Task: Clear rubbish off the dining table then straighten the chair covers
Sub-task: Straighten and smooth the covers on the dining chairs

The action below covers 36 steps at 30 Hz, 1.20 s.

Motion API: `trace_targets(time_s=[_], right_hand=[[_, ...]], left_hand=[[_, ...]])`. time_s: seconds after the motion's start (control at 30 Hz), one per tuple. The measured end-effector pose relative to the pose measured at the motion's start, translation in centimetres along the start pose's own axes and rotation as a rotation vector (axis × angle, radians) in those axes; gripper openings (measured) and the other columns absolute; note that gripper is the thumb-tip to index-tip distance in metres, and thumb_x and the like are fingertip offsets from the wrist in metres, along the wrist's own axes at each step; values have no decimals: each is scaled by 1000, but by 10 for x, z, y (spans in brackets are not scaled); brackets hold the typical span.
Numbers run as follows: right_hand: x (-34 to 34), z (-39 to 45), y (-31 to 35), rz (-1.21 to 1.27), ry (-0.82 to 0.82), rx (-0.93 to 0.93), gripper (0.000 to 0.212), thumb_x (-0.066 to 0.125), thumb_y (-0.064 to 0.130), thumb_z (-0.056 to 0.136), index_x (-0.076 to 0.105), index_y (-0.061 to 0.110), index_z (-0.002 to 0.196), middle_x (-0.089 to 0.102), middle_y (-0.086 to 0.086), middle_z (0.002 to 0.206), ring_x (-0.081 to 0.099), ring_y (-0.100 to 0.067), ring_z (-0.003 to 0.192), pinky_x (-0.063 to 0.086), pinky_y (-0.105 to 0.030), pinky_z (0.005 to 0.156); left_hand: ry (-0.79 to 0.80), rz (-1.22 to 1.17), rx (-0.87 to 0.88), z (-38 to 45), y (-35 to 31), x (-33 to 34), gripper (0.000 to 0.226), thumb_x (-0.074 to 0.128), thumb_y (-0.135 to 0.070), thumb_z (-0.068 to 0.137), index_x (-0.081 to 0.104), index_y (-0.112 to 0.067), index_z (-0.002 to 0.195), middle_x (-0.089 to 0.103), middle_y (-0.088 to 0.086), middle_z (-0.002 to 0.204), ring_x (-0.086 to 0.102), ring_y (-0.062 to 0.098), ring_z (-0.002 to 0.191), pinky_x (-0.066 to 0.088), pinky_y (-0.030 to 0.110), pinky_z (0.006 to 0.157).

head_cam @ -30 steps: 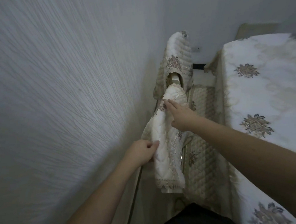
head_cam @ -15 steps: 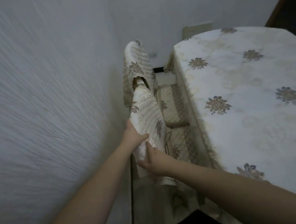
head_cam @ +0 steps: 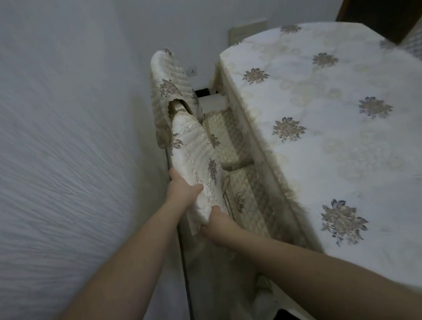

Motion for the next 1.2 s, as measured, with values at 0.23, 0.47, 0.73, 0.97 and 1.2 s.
trace_targets(time_s=[0.23,0.47,0.73,0.97,1.2], right_hand=[[8,4,16,-71,25,-31,69,58,31,90,25,-1,140,43,-18,139,45,-33,127,38,-34,98],[5,1,18,-136,12,-65,58,55,33,89,34,0,133,52,-18,129,51,-36,119,41,-36,91],[5,-5,12,-224,3,-79,56,55,30,89,33,2,132,54,-18,126,53,-35,116,41,-35,83],[2,-12,16,-292,39,-119,74,55,30,91,17,-1,145,49,-20,133,50,-36,120,42,-37,88],[3,-12,12,-263,67,-94,79,56,33,91,14,-5,146,47,-23,136,48,-36,123,41,-37,90]], left_hand=[[-1,-45,0,7,9,-11,99,73,-23,78,6,-7,148,47,20,134,51,35,117,45,36,89],[-21,-51,-6,3,10,-10,92,72,-23,78,11,-7,144,53,18,126,56,34,108,46,35,81],[-26,-48,6,-5,12,-4,88,70,-22,79,13,-6,143,53,19,126,55,34,109,43,32,79],[-26,-48,7,-7,14,-4,86,70,-23,77,15,-6,141,52,20,126,55,34,110,44,33,81],[-13,-57,-3,-5,14,-4,95,71,-24,78,7,-8,147,50,19,130,54,35,112,45,34,82]])
Point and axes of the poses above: each hand's wrist, its own z-axis towards the middle knuckle, its own x-axis out of the palm, y = z × x, the point moved 8 cm from there along z, towards the middle knuckle
